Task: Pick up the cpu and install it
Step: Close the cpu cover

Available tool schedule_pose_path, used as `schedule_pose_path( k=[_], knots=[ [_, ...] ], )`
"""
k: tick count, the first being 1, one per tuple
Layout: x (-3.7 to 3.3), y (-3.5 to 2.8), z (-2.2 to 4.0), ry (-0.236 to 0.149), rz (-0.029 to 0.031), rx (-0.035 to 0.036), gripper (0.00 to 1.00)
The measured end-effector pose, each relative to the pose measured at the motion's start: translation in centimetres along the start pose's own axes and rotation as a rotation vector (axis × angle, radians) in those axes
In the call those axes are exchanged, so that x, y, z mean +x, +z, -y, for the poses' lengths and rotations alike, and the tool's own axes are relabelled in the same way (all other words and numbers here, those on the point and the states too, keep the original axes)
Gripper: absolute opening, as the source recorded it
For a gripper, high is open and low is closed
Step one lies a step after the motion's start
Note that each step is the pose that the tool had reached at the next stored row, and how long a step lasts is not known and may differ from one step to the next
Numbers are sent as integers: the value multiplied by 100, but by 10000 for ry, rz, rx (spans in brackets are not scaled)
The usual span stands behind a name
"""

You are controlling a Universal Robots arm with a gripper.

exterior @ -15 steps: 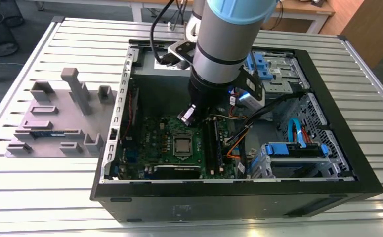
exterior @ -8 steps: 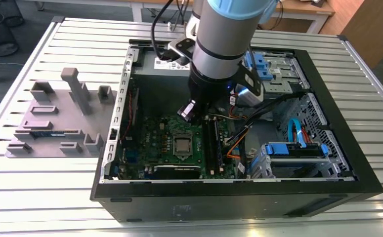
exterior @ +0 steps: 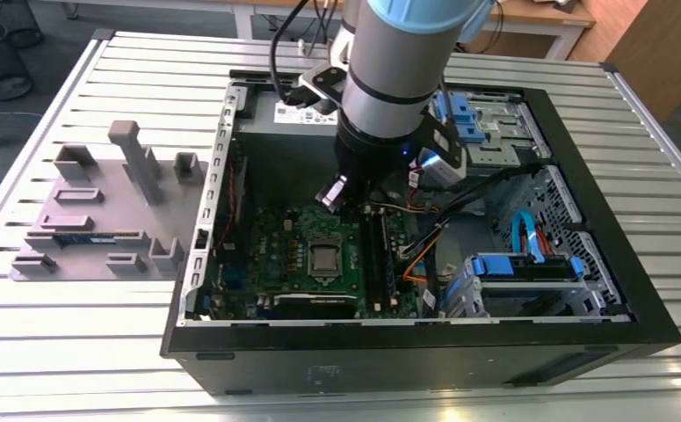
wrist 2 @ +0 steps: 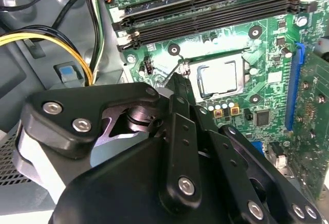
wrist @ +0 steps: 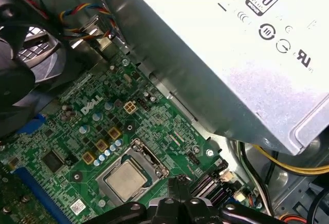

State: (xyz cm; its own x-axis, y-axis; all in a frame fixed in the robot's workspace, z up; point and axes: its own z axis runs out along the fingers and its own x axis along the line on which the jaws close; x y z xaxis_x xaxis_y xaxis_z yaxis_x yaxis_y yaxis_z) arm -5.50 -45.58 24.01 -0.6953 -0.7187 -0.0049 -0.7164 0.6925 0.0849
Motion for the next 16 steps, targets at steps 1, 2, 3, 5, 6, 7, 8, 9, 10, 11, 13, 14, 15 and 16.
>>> schedule_pose_path(
  k=[1, 2, 3, 5, 6, 7, 8, 9, 10, 11, 13, 14, 15, 16],
  knots=[
    [-3, 6, -2, -1, 9, -9, 11],
    [-4, 10, -3, -2, 20, -20, 11],
    [-5, 12, -4, -2, 24, -24, 11],
    [-5, 13, -4, -1, 24, -25, 11],
    [-4, 14, -4, -2, 26, -26, 11],
    [0, 15, -2, -2, 29, -27, 11],
    [10, 15, 0, -1, 29, -26, 11],
    [27, 14, 1, 0, 31, -23, 11],
    [47, 14, -1, -2, 38, -19, 11],
    [72, 14, -8, -3, 45, -13, 11],
    [118, 15, -28, -4, 57, 1, 11],
    [139, 17, -40, -6, 63, 6, 11],
    [157, 18, -52, -6, 67, 10, 11],
    [173, 20, -64, -6, 71, 13, 11]
  ],
)
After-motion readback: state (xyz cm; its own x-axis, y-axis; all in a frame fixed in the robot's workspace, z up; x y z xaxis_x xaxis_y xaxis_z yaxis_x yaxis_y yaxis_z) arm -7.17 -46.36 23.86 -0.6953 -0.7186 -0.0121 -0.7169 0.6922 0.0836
